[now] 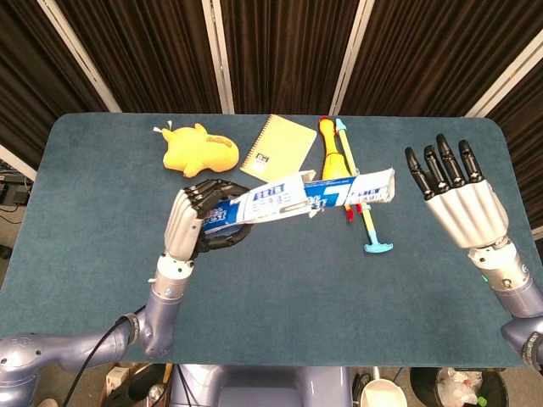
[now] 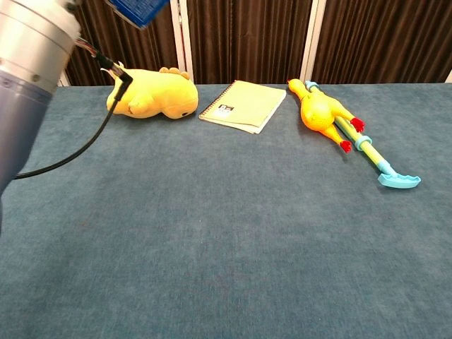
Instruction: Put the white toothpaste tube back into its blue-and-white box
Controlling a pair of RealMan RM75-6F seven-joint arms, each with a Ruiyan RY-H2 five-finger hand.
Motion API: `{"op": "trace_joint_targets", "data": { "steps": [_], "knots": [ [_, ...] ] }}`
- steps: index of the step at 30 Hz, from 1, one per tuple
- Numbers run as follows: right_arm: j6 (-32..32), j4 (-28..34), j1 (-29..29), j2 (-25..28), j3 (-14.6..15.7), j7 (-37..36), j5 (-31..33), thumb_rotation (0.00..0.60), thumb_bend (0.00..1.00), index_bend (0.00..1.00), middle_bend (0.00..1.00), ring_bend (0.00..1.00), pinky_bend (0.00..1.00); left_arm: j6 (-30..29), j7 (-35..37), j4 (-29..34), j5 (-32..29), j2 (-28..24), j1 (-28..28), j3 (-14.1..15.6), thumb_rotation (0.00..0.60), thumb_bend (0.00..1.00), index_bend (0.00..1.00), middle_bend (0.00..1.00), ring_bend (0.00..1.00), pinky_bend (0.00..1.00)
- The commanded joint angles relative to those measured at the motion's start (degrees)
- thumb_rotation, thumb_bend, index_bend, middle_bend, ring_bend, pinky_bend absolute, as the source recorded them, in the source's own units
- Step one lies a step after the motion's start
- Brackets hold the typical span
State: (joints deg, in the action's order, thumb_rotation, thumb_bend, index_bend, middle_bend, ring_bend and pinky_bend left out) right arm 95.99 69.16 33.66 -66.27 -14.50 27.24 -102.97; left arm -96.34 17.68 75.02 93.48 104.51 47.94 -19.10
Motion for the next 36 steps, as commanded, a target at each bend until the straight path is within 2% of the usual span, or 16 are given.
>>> {"op": "trace_joint_targets", "data": {
  "steps": [1,11,22,24,25,28,31,36],
  "knots": [
    [-0.20,0.05,0.18,-0.27,0.08,0.25,-0.12,0.600,0.45,0.27,0.42,0.28,0.38,-3.03,2.73,-1.06,2.06,-0.10,-0.81,-0.16,0.600,0.44,0.31,0.47,0.45,0.57],
    [-0.92,-0.48,0.43,-1.10,0.62,0.53,-0.31,0.600,0.45,0.27,0.42,0.27,0.38,-9.92,9.24,-4.63,2.99,2.94,-1.21,-2.66,0.600,0.44,0.27,0.43,0.41,0.56],
    [-1.07,-0.90,0.31,-1.24,0.90,-0.02,-0.17,0.600,0.45,0.27,0.42,0.27,0.38,-13.09,10.78,-6.05,3.62,5.04,-0.61,-4.23,0.600,0.46,0.25,0.41,0.38,0.54],
    [-1.11,-0.94,0.29,-1.28,0.91,-0.13,-0.06,0.600,0.45,0.27,0.42,0.27,0.38,-12.53,10.62,-6.21,3.40,5.17,-0.68,-3.79,0.600,0.51,0.29,0.45,0.42,0.55],
    [-1.09,-0.94,0.24,-1.32,0.96,-0.19,-0.05,0.600,0.45,0.27,0.42,0.27,0.38,-12.09,10.63,-6.13,3.13,5.16,-0.75,-3.59,0.600,0.56,0.33,0.50,0.45,0.57],
    [-0.97,-1.06,0.11,-1.30,1.16,-0.38,-0.18,0.600,0.45,0.27,0.42,0.27,0.38,-10.95,10.04,-6.66,2.66,4.98,-0.92,-3.05,0.600,0.63,0.37,0.54,0.49,0.63],
    [-0.86,-1.06,-0.05,-1.30,1.16,-0.69,0.02,0.600,0.45,0.27,0.42,0.27,0.38,-9.12,9.91,-7.01,1.50,4.71,-1.28,-2.43,0.600,0.62,0.36,0.53,0.50,0.63],
    [-0.62,-1.26,-0.40,-1.19,1.49,-1.04,-0.11,0.600,0.45,0.27,0.42,0.27,0.38,-6.06,8.45,-9.13,1.34,3.45,-2.62,0.84,0.600,0.60,0.36,0.52,0.49,0.62]
  ]
}}
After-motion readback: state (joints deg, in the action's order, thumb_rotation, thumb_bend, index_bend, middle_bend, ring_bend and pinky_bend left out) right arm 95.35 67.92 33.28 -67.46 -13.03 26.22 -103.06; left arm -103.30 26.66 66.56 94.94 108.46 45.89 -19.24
